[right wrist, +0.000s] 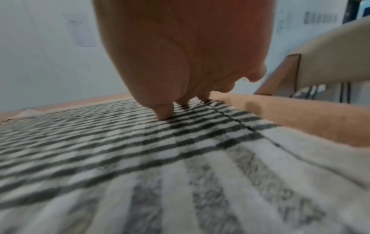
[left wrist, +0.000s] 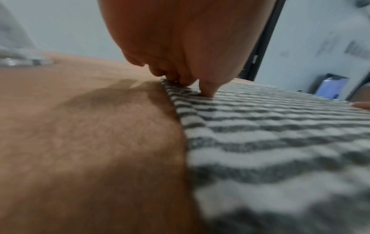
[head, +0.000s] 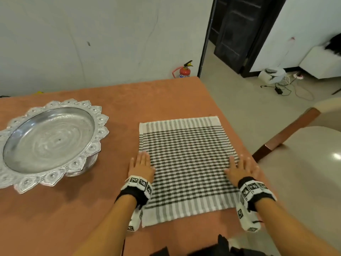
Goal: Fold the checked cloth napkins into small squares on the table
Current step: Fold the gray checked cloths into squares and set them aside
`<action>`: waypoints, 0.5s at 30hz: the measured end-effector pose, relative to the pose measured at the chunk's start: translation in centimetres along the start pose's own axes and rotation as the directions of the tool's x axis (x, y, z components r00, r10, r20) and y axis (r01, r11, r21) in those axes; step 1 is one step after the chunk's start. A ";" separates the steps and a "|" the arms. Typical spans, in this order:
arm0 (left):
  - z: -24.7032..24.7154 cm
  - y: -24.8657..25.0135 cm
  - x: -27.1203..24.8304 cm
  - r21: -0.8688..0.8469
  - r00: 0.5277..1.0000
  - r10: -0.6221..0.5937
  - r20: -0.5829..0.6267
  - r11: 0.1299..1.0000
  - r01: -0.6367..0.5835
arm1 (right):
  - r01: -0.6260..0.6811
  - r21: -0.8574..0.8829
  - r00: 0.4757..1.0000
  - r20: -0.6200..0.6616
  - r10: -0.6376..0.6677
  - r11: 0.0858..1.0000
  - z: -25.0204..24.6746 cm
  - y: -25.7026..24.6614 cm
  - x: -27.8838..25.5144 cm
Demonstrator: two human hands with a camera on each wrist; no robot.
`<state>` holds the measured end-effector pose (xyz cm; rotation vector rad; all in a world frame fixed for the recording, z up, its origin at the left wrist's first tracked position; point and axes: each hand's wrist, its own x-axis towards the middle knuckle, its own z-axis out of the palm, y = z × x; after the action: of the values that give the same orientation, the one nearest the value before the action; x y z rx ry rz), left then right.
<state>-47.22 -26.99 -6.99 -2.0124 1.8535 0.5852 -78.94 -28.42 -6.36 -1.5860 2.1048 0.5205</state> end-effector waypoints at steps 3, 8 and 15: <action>2.0 5.0 -2.1 0.035 0.977 0.202 -0.062 0.979 -0.200 | 0.206 -0.045 0.978 -0.014 -0.207 0.977 2.8 -4.4 -3.4; 5.4 6.0 -4.9 0.009 0.967 0.256 0.005 0.967 -0.256 | 0.292 -0.029 0.956 0.041 -0.291 0.956 6.4 -4.2 -5.7; 5.9 1.0 -6.4 -0.164 0.997 -0.062 -0.041 0.985 0.055 | 0.066 0.120 0.998 0.004 -0.067 0.991 5.9 5.7 -5.2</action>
<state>-49.07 -18.59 -8.74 -2.1936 1.8184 0.6994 -82.48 -19.55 -8.14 -1.5770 2.0300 0.3696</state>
